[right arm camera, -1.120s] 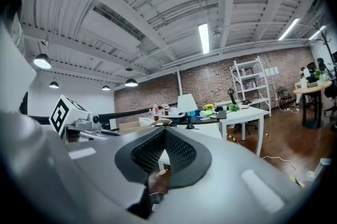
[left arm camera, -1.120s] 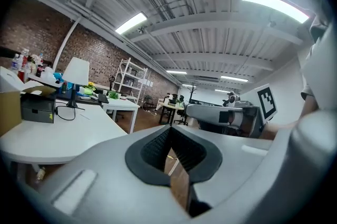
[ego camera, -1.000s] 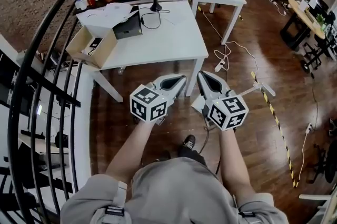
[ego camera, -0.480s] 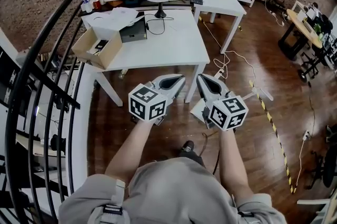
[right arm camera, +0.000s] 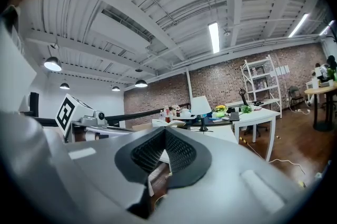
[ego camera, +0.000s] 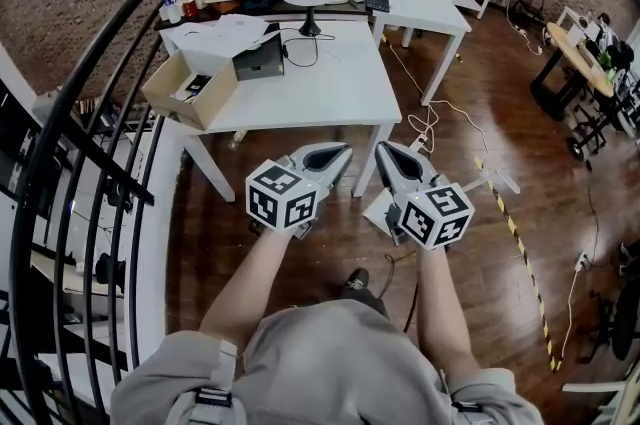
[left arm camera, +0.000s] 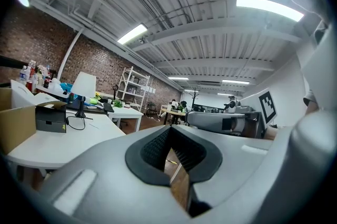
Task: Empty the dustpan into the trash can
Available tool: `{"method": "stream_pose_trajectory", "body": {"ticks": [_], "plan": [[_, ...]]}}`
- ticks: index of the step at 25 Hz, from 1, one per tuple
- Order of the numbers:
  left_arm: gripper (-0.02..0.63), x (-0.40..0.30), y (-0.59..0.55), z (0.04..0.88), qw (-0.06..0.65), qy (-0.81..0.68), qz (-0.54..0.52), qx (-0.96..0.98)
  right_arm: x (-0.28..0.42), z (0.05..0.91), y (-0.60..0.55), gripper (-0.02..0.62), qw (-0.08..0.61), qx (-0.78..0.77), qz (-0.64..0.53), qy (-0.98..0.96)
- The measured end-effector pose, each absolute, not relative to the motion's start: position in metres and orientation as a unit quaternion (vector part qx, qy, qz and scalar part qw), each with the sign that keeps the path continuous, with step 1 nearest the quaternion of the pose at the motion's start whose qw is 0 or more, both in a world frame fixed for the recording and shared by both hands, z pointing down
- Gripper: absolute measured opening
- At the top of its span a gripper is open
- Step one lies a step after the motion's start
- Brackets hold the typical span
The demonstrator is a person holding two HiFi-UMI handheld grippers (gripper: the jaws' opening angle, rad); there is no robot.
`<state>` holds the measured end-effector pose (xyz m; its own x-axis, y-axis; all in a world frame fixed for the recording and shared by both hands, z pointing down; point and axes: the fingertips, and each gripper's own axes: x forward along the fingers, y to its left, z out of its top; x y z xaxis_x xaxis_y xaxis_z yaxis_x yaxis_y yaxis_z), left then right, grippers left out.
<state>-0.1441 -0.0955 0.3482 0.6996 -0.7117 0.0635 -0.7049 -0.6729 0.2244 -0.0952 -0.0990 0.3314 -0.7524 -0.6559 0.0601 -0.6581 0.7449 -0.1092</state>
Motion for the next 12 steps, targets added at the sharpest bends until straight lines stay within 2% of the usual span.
{"method": "stream_pose_trajectory", "body": {"ticks": [12], "plan": [[0.006,-0.141,-0.0869,0.3458,0.118,-0.384,-0.011,0.916,-0.0935,0.3302,-0.0891,0.0,0.012,0.35,0.061,-0.935]]}}
